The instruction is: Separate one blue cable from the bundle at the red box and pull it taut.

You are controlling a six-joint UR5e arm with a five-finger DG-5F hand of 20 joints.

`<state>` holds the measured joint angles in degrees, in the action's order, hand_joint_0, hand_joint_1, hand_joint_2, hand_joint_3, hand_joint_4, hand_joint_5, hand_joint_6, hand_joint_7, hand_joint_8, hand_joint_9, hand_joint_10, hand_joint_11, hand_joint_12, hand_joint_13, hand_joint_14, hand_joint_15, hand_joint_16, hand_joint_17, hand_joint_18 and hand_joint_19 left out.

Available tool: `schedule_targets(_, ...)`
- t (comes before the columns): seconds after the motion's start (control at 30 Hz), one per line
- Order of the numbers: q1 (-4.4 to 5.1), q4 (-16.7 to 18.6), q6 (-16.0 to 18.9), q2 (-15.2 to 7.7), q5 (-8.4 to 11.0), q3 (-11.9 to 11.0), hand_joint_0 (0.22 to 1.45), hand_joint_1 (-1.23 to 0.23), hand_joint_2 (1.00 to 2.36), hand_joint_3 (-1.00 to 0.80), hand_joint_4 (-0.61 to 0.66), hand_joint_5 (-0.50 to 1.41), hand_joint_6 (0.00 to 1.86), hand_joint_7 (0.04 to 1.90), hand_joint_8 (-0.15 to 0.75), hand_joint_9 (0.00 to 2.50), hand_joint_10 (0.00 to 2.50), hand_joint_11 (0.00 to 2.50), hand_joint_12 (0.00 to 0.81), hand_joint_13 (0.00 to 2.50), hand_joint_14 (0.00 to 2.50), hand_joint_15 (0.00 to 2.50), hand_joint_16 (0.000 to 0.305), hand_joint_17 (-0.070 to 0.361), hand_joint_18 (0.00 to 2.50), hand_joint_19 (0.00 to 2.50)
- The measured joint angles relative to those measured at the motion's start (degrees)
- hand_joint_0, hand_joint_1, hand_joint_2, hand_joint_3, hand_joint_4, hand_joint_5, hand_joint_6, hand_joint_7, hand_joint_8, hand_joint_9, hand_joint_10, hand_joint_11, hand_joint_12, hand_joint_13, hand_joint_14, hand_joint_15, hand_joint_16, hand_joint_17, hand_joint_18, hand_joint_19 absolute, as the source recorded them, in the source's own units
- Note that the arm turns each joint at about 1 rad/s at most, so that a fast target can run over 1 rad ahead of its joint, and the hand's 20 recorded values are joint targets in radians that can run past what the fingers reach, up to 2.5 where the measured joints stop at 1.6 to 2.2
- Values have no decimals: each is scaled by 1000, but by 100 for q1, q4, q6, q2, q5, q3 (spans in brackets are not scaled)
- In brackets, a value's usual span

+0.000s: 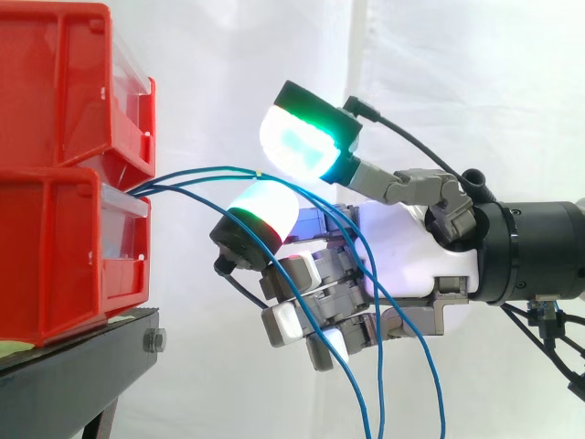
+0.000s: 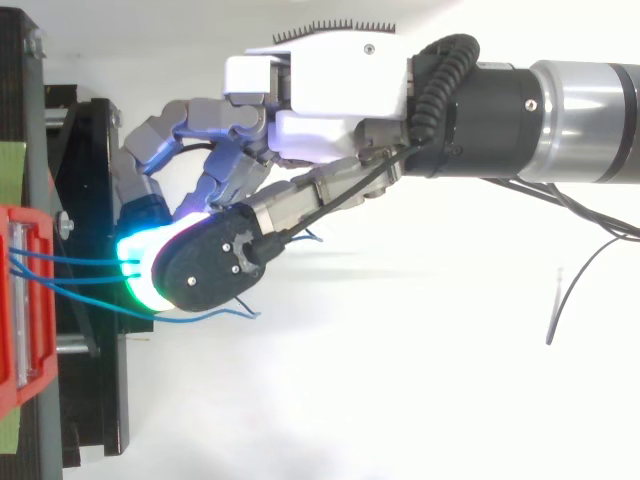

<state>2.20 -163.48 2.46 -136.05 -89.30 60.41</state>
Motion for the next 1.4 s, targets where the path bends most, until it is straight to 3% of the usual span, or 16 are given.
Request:
schedule_targets(0.27,0,0,0,0,0,2,680,-804,1012,-356,49,-150,897,1258,293,925,23,1111,405,894,21,625,47,105,923,766)
schedule_targets(0.4,0,0,0,0,0,5,752,-858,1005,-439,-33,-157,902,1315,291,911,24,1100,400,888,24,623,46,105,920,751)
schedule_targets(0.57,0,0,0,-1,0,6,764,-854,1000,-500,-56,-162,909,1246,291,914,24,1113,397,902,22,631,46,103,923,734)
schedule_targets(1.1,1,12,2,-1,5,13,478,-580,1000,-500,93,-154,856,1078,326,951,21,1119,437,898,21,628,54,122,966,751)
schedule_targets(1.3,1,22,7,0,1,16,453,-588,1000,-500,115,-158,829,1056,333,929,20,1114,455,888,19,621,57,128,970,751)
schedule_targets(1.4,2,25,7,0,0,22,454,-691,1000,-500,120,-159,827,1072,330,920,20,1127,453,883,19,627,57,128,959,755)
